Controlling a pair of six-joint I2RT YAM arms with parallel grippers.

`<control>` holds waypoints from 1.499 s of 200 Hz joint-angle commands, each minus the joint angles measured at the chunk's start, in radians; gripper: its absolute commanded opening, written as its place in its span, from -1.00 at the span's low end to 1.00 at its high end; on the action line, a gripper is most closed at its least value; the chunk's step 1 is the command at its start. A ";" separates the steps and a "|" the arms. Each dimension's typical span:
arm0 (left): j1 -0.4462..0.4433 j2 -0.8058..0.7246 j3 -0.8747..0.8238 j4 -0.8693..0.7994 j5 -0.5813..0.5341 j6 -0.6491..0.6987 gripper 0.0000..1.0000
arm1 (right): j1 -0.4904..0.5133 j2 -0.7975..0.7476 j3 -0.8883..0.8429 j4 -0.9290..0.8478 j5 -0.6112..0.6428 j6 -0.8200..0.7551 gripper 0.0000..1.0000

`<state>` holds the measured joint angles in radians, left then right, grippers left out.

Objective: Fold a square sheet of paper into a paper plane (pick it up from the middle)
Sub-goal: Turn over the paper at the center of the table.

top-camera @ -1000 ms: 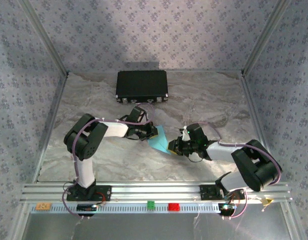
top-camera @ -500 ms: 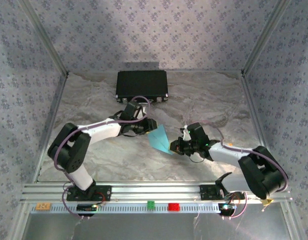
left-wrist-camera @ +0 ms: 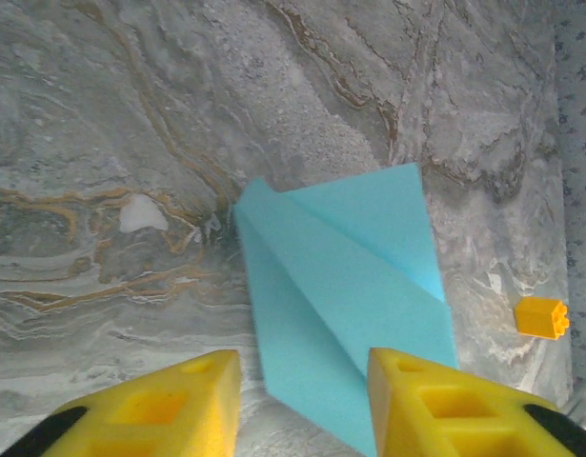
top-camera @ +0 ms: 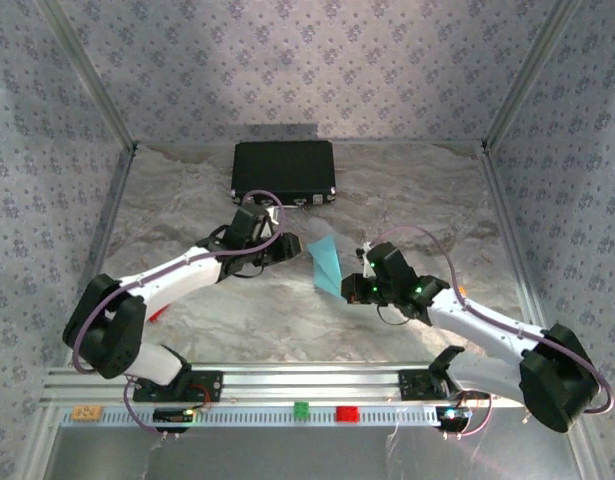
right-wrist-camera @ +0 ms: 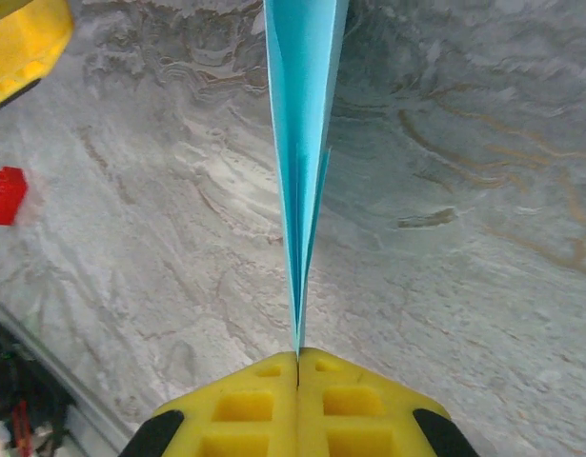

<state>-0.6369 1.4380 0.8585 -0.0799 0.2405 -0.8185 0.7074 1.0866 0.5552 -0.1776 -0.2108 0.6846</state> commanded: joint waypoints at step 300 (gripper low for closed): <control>0.131 -0.564 -0.257 -0.114 -0.375 0.060 0.99 | 0.394 0.525 0.427 -0.440 0.653 -0.201 -0.90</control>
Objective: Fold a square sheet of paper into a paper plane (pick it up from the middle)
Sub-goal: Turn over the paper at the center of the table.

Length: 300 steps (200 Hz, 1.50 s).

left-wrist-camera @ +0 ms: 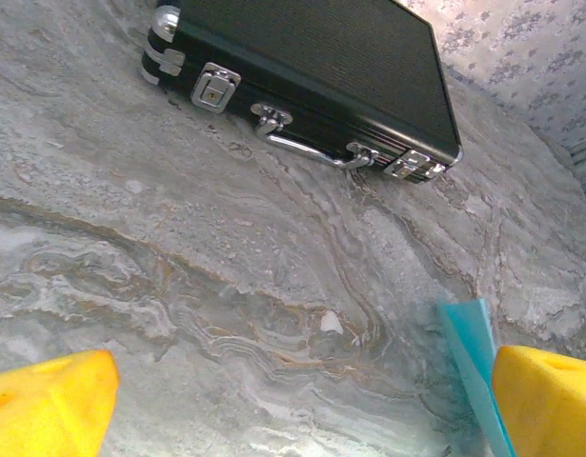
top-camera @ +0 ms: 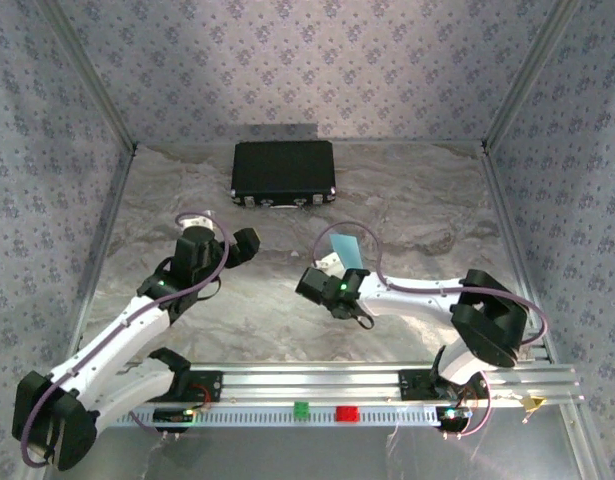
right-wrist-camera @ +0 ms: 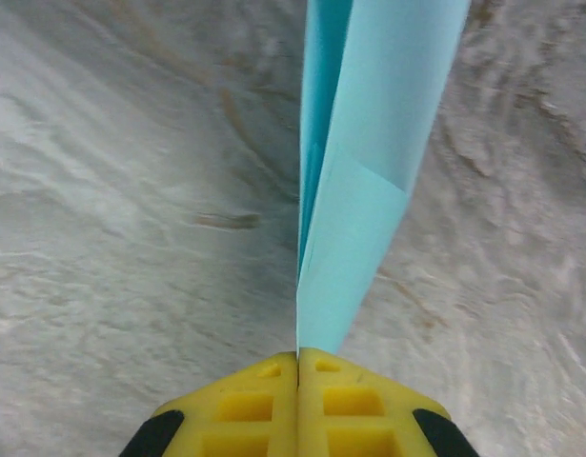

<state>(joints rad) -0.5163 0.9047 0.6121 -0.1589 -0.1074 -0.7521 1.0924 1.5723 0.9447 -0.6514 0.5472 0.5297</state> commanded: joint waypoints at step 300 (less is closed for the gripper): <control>0.001 0.342 0.044 0.120 0.356 -0.101 -0.41 | -0.420 0.058 -0.465 1.004 -0.885 0.771 -0.82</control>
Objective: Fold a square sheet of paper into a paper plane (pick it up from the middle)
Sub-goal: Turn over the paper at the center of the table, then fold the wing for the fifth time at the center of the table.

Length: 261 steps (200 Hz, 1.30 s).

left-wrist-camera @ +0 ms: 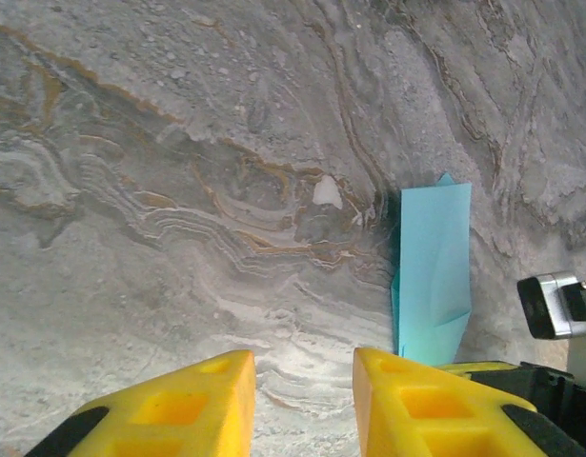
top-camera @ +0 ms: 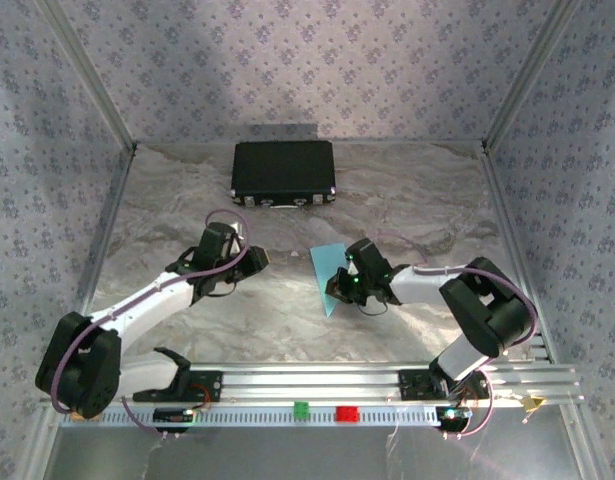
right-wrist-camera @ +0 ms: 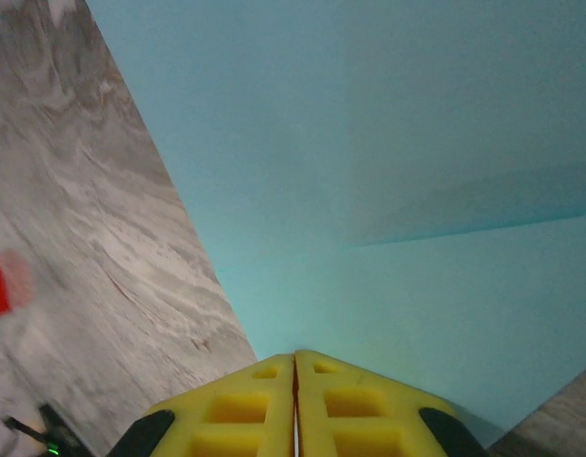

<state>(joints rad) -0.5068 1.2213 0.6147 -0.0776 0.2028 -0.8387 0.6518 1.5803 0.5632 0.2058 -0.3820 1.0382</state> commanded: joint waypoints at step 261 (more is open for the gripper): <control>-0.189 0.658 0.409 0.108 0.287 -0.003 -1.00 | -0.056 -0.356 -0.161 -0.079 0.180 0.054 -0.65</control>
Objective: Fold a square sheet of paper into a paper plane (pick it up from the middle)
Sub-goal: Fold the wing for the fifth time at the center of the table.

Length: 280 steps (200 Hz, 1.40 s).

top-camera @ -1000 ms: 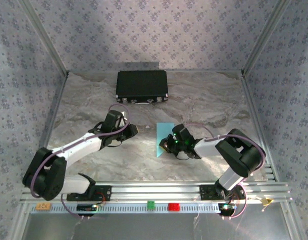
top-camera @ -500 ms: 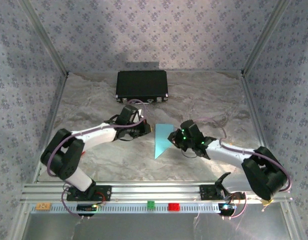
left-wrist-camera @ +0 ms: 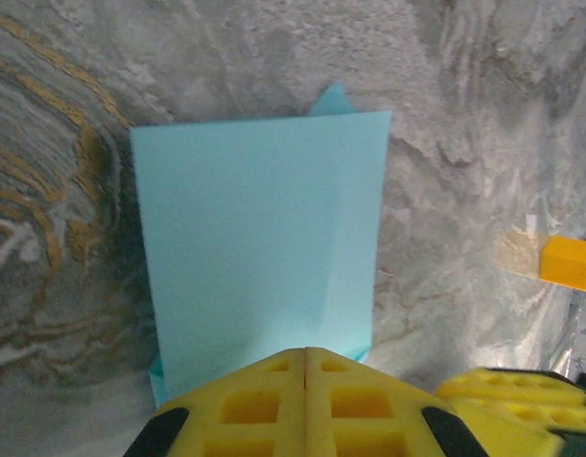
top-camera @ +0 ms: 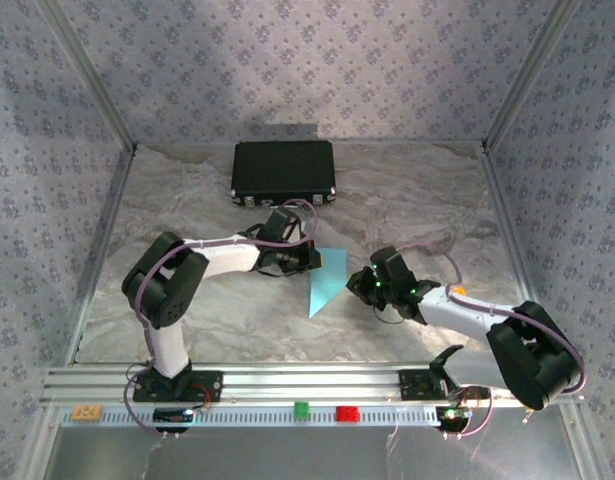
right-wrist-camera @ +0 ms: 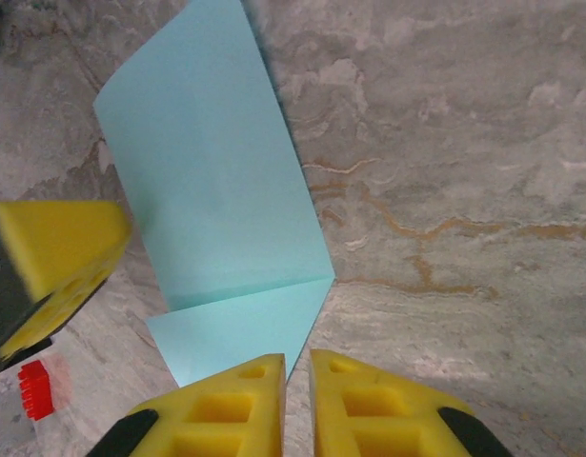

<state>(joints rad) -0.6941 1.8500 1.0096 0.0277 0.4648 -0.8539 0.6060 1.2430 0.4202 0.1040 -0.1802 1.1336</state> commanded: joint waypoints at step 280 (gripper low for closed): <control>0.013 -0.115 -0.125 0.121 0.108 -0.038 -0.82 | -0.045 0.133 0.008 0.116 -0.173 -0.060 -0.67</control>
<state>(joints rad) -0.6762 1.8050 0.8612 0.1871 0.5827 -0.9031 0.5606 1.3697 0.4084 0.2363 -0.3527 1.0904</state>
